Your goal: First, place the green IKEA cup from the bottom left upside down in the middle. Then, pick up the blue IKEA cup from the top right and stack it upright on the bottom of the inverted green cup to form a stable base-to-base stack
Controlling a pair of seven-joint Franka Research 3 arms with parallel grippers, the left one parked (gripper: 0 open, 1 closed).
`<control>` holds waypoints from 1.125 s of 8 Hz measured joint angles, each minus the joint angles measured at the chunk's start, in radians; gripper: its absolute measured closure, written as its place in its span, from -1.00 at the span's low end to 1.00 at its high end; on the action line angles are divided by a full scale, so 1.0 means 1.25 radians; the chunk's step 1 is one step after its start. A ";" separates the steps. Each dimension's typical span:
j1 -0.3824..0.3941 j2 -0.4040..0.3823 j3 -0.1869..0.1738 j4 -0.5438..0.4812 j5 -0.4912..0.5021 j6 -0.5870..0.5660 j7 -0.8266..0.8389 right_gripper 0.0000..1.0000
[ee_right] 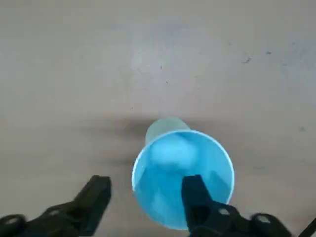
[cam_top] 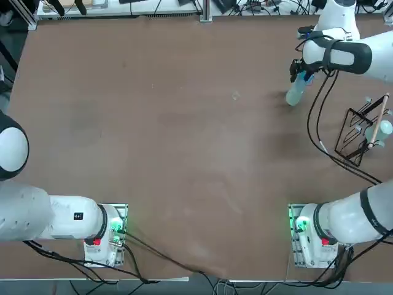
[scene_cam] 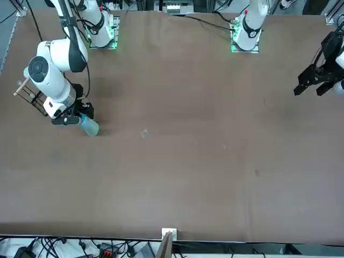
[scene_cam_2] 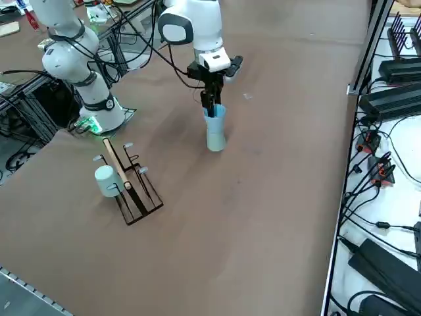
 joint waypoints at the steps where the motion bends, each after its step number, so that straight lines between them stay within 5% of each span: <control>1: 0.000 -0.001 0.000 0.002 0.000 0.000 0.000 -1.00; 9: 0.000 -0.016 -0.003 0.083 -0.002 -0.114 0.000 -1.00</control>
